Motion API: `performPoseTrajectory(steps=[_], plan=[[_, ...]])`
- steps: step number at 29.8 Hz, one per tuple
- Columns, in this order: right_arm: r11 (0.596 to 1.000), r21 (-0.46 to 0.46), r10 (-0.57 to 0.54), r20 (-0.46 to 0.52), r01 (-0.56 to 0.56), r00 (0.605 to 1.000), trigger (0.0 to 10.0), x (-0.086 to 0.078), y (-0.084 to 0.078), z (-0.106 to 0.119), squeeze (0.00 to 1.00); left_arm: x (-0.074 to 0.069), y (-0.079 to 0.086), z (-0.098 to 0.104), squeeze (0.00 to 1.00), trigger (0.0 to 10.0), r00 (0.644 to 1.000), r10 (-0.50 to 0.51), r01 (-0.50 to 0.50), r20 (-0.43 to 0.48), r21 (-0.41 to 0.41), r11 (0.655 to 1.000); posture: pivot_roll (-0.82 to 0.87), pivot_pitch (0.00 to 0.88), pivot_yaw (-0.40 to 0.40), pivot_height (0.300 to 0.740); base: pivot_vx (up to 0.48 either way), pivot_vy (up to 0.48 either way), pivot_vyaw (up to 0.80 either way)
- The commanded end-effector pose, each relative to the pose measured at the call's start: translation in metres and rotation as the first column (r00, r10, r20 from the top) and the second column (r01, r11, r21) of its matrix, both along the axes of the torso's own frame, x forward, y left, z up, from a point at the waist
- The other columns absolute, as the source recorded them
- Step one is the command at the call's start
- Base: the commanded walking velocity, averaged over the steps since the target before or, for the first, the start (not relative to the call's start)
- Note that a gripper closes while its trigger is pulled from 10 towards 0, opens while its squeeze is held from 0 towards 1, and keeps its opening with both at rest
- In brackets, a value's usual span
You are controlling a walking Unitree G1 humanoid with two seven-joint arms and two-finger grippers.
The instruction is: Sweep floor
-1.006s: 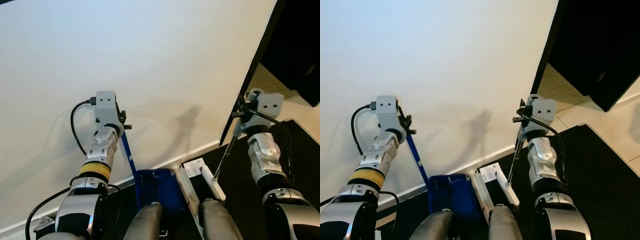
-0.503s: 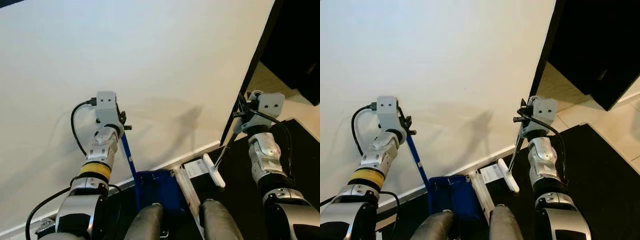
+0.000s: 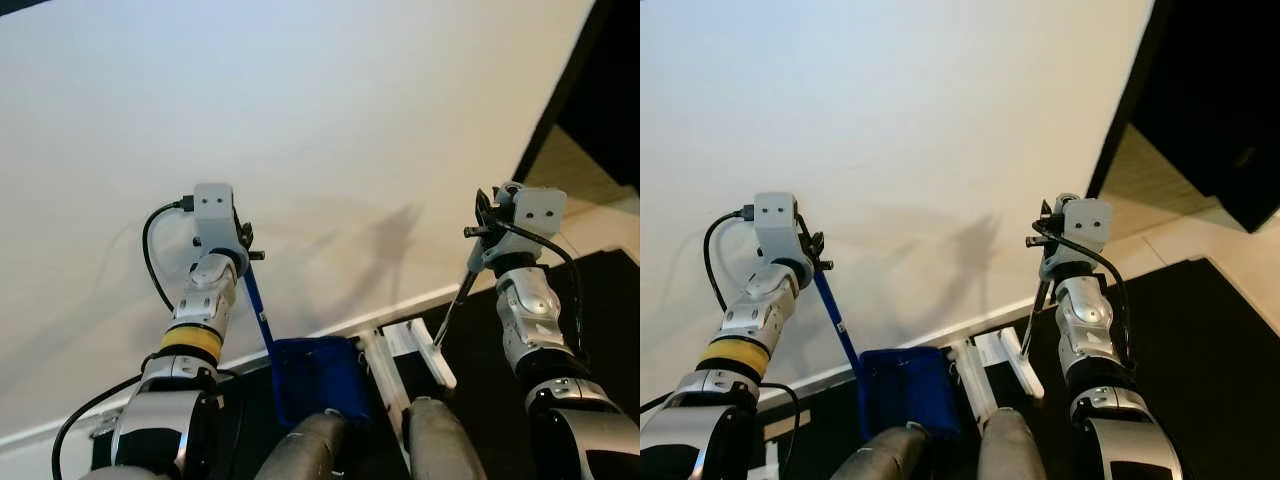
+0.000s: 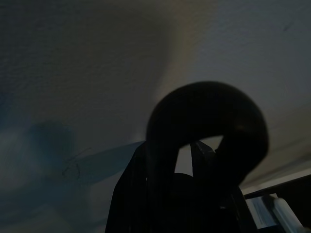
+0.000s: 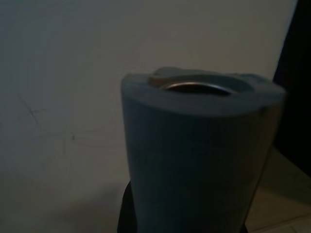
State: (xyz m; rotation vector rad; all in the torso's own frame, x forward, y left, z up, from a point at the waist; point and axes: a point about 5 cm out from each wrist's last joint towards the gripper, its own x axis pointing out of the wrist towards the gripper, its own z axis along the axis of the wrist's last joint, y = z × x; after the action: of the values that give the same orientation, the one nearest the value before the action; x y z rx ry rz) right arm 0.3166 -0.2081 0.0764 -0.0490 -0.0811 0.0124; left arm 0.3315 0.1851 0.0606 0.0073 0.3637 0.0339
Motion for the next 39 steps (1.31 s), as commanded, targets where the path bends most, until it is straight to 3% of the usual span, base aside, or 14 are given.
performPoseTrajectory(steps=[1, 12, 22, 39], plan=[[1.000, -0.004, 0.028, 0.022, -0.028, 0.999, 10.0, 0.0027, 0.0082, 0.0042, 0.00, 0.0009, 0.0131, 0.0073, 0.00, 10.0, 0.999, 0.039, -0.040, 0.031, 0.023, 0.999, -0.12, 0.000, 0.114, 0.740, 0.000, 0.000, 0.80], [1.000, -0.003, 0.018, 0.021, -0.018, 1.000, 10.0, 0.0013, 0.0069, 0.0032, 0.00, 0.0011, 0.0114, 0.0071, 0.00, 10.0, 0.999, 0.030, -0.030, 0.028, 0.020, 0.999, -0.13, 0.000, 0.118, 0.740, 0.000, 0.000, 0.80], [1.000, 0.011, 0.010, 0.025, -0.011, 1.000, 10.0, 0.0003, 0.0058, 0.0028, 0.00, 0.0009, 0.0087, 0.0061, 0.00, 10.0, 1.000, 0.006, -0.007, 0.024, 0.018, 1.000, -0.13, 0.000, 0.119, 0.740, 0.000, 0.000, 0.00], [1.000, 0.007, 0.008, 0.028, -0.008, 1.000, 10.0, -0.0004, 0.0050, 0.0031, 0.00, 0.0018, 0.0060, 0.0063, 0.00, 10.0, 1.000, -0.010, 0.009, 0.022, 0.018, 1.000, -0.13, 0.000, 0.121, 0.740, 0.000, -0.428, 0.00]])
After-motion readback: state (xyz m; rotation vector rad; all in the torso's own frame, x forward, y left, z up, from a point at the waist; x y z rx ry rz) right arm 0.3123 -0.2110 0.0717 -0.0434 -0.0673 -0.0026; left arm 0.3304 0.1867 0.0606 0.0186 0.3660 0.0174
